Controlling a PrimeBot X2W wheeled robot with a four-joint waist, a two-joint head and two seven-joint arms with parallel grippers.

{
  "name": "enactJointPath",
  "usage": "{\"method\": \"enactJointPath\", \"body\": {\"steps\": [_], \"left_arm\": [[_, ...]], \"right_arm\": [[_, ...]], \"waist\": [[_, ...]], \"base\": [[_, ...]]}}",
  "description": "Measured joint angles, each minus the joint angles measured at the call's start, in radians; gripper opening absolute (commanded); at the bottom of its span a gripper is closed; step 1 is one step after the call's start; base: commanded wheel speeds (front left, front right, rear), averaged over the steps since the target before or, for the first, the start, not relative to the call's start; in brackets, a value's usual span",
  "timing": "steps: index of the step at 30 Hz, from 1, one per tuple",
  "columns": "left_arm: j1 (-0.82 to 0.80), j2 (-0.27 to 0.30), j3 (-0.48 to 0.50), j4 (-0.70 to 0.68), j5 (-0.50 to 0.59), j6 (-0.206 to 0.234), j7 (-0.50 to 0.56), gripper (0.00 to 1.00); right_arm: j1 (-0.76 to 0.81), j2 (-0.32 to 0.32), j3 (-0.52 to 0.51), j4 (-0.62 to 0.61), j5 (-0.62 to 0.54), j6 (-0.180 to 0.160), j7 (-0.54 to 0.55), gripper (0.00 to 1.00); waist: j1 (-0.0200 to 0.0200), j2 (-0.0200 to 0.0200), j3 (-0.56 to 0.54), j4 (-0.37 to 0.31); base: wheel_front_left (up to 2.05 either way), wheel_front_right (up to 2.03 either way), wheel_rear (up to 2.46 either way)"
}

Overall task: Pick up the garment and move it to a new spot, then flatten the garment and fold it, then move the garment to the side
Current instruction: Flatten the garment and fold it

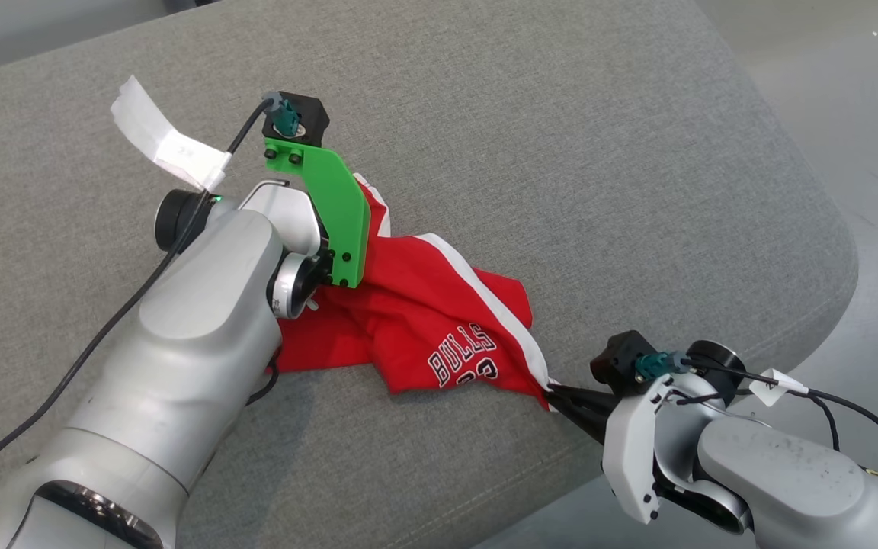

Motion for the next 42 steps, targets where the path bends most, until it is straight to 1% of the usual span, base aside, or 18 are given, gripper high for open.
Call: {"method": "enactJointPath", "body": {"steps": [1,2,3,4,8,11,13,17,22,24,26,28,30,33,35,37,39,42], "left_arm": [[0.001,0.000,-0.001,0.000,-0.004,0.000,0.007,0.49],[0.001,-0.001,-0.006,-0.001,-0.011,0.000,0.013,0.41],[0.004,-0.001,-0.012,-0.001,-0.016,0.000,0.017,0.24],[0.007,-0.001,-0.019,-0.002,-0.023,-0.002,0.018,0.00],[0.046,-0.001,-0.051,-0.042,-0.068,-0.031,0.024,0.00],[0.047,-0.002,-0.039,-0.081,-0.092,-0.032,-0.004,0.00],[0.030,-0.002,-0.010,-0.103,-0.111,-0.032,-0.034,0.00],[-0.052,-0.005,0.088,-0.122,-0.137,-0.028,-0.082,0.00],[-0.177,-0.010,0.209,-0.149,-0.163,-0.018,-0.124,0.00],[-0.202,-0.009,0.235,-0.164,-0.176,-0.018,-0.143,0.00],[-0.209,0.001,0.245,-0.164,-0.176,-0.018,-0.162,0.00],[-0.209,0.016,0.260,-0.153,-0.174,-0.018,-0.179,0.00],[-0.209,0.031,0.278,-0.141,-0.175,-0.018,-0.201,0.00],[-0.230,0.038,0.303,-0.143,-0.172,-0.017,-0.240,0.00],[-0.246,0.033,0.324,-0.170,-0.177,-0.017,-0.272,0.00],[-0.247,0.029,0.334,-0.194,-0.181,-0.018,-0.305,0.00],[-0.241,0.030,0.352,-0.218,-0.184,-0.018,-0.336,0.00],[-0.178,0.036,0.373,-0.255,-0.196,-0.028,-0.392,0.00]], "right_arm": [[0.000,0.002,-0.001,0.003,0.000,0.000,-0.001,0.00],[0.000,0.002,-0.001,0.006,0.001,0.000,-0.001,0.00],[0.000,0.003,-0.003,0.010,0.001,0.002,-0.002,0.00],[0.000,0.002,-0.005,0.014,0.002,0.002,-0.005,0.00],[0.000,-0.009,-0.021,0.030,0.010,0.001,-0.018,0.00],[-0.001,-0.021,-0.040,0.035,0.011,-0.001,-0.031,0.00],[-0.006,-0.030,-0.062,0.035,0.011,-0.002,-0.049,0.00],[-0.071,-0.080,-0.113,0.023,0.011,-0.001,-0.065,0.00],[-0.253,-0.150,-0.210,-0.032,-0.004,-0.001,-0.074,0.00],[-0.319,-0.184,-0.237,-0.045,-0.027,0.000,-0.075,0.00],[-0.367,-0.203,-0.262,-0.046,-0.026,0.012,-0.070,0.00],[-0.418,-0.200,-0.269,-0.037,-0.032,0.027,-0.052,0.00],[-0.483,-0.184,-0.289,-0.021,-0.035,0.034,-0.042,0.00],[-0.605,-0.170,-0.325,-0.015,-0.064,0.033,-0.042,0.00],[-0.659,-0.167,-0.364,-0.023,-0.065,0.018,-0.060,0.00],[-0.678,-0.174,-0.372,-0.031,-0.086,0.016,-0.078,0.00],[-0.675,-0.186,-0.358,-0.042,-0.111,0.016,-0.080,0.00],[-0.621,-0.207,-0.330,-0.051,-0.115,0.016,-0.103,0.00]], "waist": [[0.0001,0.0000,0.000,0.001],[0.0000,0.0000,-0.001,0.001],[0.0000,0.0000,-0.001,0.003],[0.0000,0.0000,-0.002,0.004],[0.0000,0.0000,-0.009,0.015],[0.0000,0.0000,-0.015,0.028],[0.0000,0.0000,-0.019,0.040],[0.0000,0.0000,-0.025,0.068],[0.0000,0.0000,-0.023,0.110],[0.0000,0.0000,-0.020,0.128],[0.0000,0.0000,-0.018,0.147],[0.0000,0.0000,-0.017,0.167],[0.0000,0.0000,-0.016,0.186],[0.0000,-0.0001,-0.013,0.213],[0.0000,0.0000,-0.005,0.229],[0.0000,0.0000,0.004,0.244],[0.0000,0.0000,0.017,0.258],[0.0000,-0.0001,0.036,0.279]], "base": [[0.00,0.00,0.00],[0.00,0.00,0.00],[0.00,0.00,0.00],[0.00,0.00,0.00],[0.00,0.00,0.00],[0.00,0.00,0.00],[0.00,0.00,0.00],[0.00,0.00,0.00],[0.00,0.00,0.00],[0.00,0.00,0.00],[0.00,0.00,0.00],[0.00,0.00,0.00],[0.00,0.00,0.00],[0.00,0.00,0.00],[0.00,0.00,0.00],[0.00,0.00,0.00],[0.00,0.00,0.00],[0.00,0.00,0.00]]}}
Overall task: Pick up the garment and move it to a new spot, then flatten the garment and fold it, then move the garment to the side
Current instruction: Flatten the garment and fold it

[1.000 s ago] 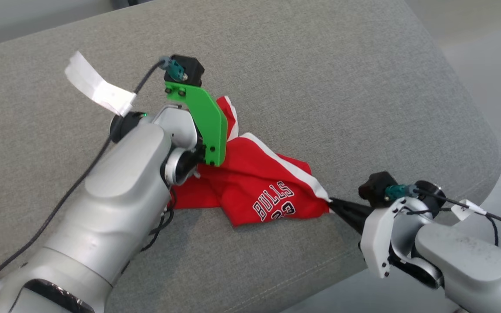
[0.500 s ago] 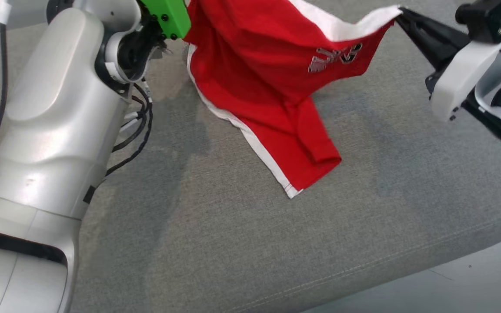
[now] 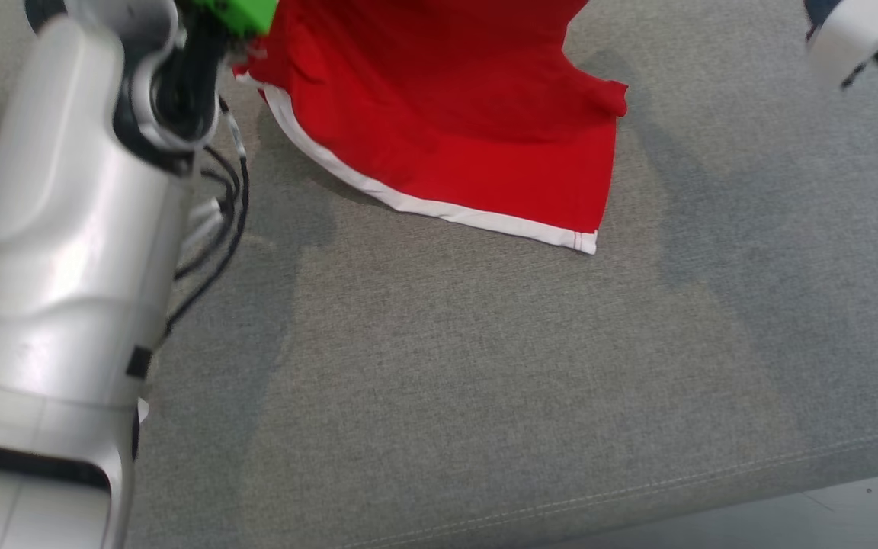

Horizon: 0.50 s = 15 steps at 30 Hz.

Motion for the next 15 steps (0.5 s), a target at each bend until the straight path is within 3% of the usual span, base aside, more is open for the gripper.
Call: {"method": "enactJointPath", "body": {"steps": [7,15], "left_arm": [[0.381,-0.003,-0.021,-0.001,-0.040,-0.053,-0.117,0.00],[0.612,-0.011,-0.050,-0.009,-0.061,-0.075,-0.179,0.00]], "right_arm": [[0.307,-0.012,0.104,0.027,0.027,-0.001,-0.030,0.00],[0.521,-0.015,0.140,0.041,0.096,-0.044,-0.065,0.00]], "waist": [[0.0000,0.0000,0.015,0.058],[0.0000,0.0000,-0.024,0.091]], "base": [[0.00,0.00,0.00],[0.00,0.00,0.00]]}}
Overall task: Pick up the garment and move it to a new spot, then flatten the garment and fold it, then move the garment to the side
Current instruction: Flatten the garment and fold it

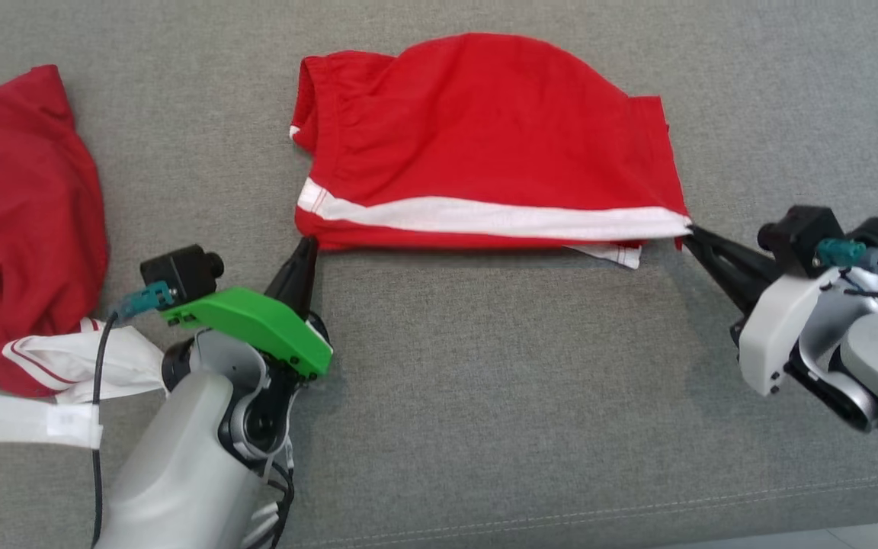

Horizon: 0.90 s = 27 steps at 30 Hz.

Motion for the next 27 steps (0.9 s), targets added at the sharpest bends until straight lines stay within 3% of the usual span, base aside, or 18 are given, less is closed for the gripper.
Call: {"method": "enactJointPath", "body": {"steps": [4,11,12,13,14,15,16,17,20,21,22,27], "left_arm": [[0.117,-0.013,-0.019,-0.037,-0.054,-0.022,-0.016,0.00],[0.206,-0.020,-0.036,-0.063,-0.103,-0.039,-0.017,0.08],[0.208,-0.020,-0.044,-0.065,-0.105,-0.040,-0.017,0.08],[0.208,-0.019,-0.057,-0.068,-0.103,-0.041,-0.017,0.09],[0.212,-0.018,-0.065,-0.070,-0.102,-0.041,-0.017,0.09],[0.219,-0.018,-0.067,-0.073,-0.102,-0.042,-0.019,0.10],[0.225,-0.017,-0.069,-0.077,-0.102,-0.044,-0.020,0.14],[0.229,-0.016,-0.070,-0.082,-0.102,-0.044,-0.021,0.19],[0.233,-0.012,-0.075,-0.091,-0.101,-0.044,-0.021,0.48],[0.233,-0.011,-0.079,-0.093,-0.093,-0.044,-0.023,0.77],[0.235,-0.010,-0.080,-0.095,-0.086,-0.043,-0.029,1.00],[0.242,0.012,-0.095,-0.125,-0.045,-0.038,-0.029,1.00]], "right_arm": [[0.100,-0.040,0.030,0.006,-0.002,-0.026,-0.016,0.00],[0.121,-0.035,0.079,0.009,-0.035,-0.026,-0.028,0.00],[0.122,-0.032,0.084,0.014,-0.041,-0.026,-0.034,0.05],[0.122,-0.029,0.093,0.019,-0.057,-0.027,-0.034,0.22],[0.122,-0.026,0.104,0.023,-0.077,-0.027,-0.034,0.22],[0.122,-0.018,0.111,0.026,-0.087,-0.027,-0.034,0.75],[0.122,-0.009,0.116,0.026,-0.097,-0.028,-0.035,1.00],[0.121,0.000,0.120,0.026,-0.103,-0.028,-0.035,1.00],[0.121,0.018,0.127,0.031,-0.118,-0.040,-0.043,1.00],[0.121,0.019,0.128,0.032,-0.127,-0.043,-0.043,1.00],[0.121,0.018,0.127,0.033,-0.132,-0.045,-0.045,1.00],[0.128,0.024,0.074,0.021,-0.084,-0.063,-0.075,1.00]], "waist": [[0.0000,0.0000,-0.036,0.020],[0.0000,0.0000,-0.044,0.029],[0.0000,0.0000,-0.043,0.029],[0.0000,0.0000,-0.042,0.029],[0.0000,0.0000,-0.041,0.028],[0.0000,0.0000,-0.040,0.027],[0.0000,0.0000,-0.038,0.025],[0.0000,0.0000,-0.037,0.023],[0.0000,0.0000,-0.036,0.015],[0.0000,0.0000,-0.036,0.012],[0.0000,0.0000,-0.036,0.009],[0.0000,0.0000,-0.037,-0.008]], "base": [[0.00,0.00,0.00],[0.00,0.00,0.00],[0.00,0.00,0.00],[0.00,0.00,0.00],[0.00,0.00,0.00],[0.00,0.00,0.00],[0.00,0.00,0.00],[0.00,0.00,0.00],[0.00,0.00,0.00],[0.00,0.00,0.00],[0.00,0.00,0.00],[0.00,0.00,0.00]]}}
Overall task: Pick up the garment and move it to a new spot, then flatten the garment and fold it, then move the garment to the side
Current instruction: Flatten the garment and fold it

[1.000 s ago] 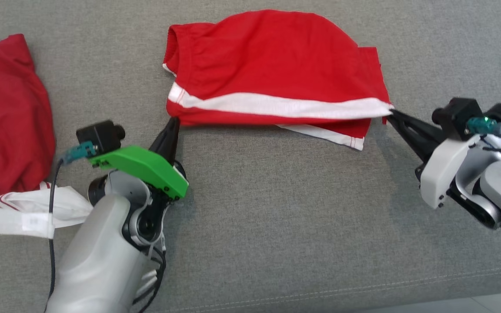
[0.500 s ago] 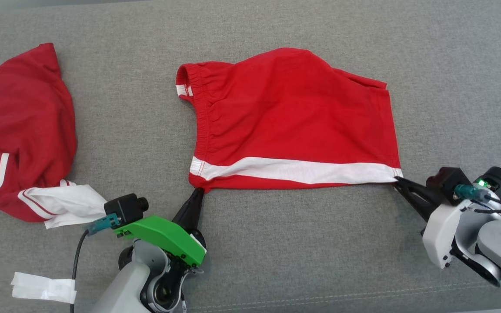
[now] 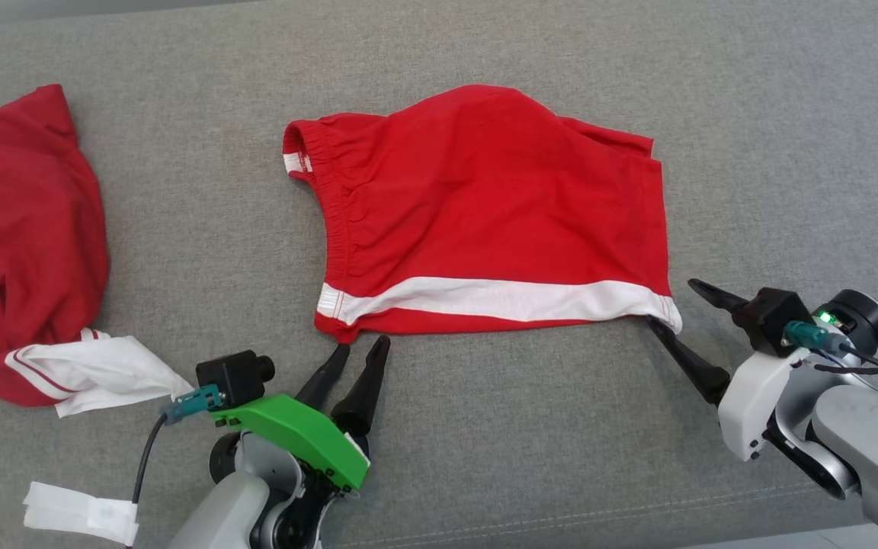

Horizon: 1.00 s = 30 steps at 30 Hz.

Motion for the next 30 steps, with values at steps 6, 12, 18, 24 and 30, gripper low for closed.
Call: {"method": "enactJointPath", "body": {"steps": [6,12,18,24,30], "left_arm": [[0.010,0.046,-0.001,-0.039,0.036,0.035,0.000,1.00],[0.010,0.088,-0.001,-0.089,0.081,0.080,0.000,1.00],[0.002,0.101,0.010,-0.132,0.106,0.100,0.000,1.00],[-0.015,0.117,0.023,-0.152,0.126,0.113,0.013,1.00],[-0.016,0.126,0.028,-0.171,0.123,0.115,0.042,1.00]], "right_arm": [[0.056,0.036,-0.071,-0.010,0.119,-0.017,-0.020,1.00],[0.131,0.091,-0.137,0.010,0.255,-0.025,-0.028,0.81],[0.155,0.133,-0.170,0.023,0.305,-0.025,-0.039,0.65],[0.155,0.156,-0.195,0.029,0.319,-0.024,-0.047,0.65],[0.155,0.154,-0.214,0.041,0.324,-0.023,-0.055,0.65]], "waist": [[0.0000,0.0000,-0.005,-0.022],[0.0000,0.0000,-0.014,-0.036],[0.0000,0.0000,-0.015,-0.034],[0.0000,0.0000,-0.015,-0.032],[0.0000,0.0000,-0.016,-0.036]], "base": [[0.00,0.00,0.00],[0.00,0.00,0.00],[0.00,0.00,0.00],[0.00,0.00,0.00],[0.00,0.00,0.00]]}}
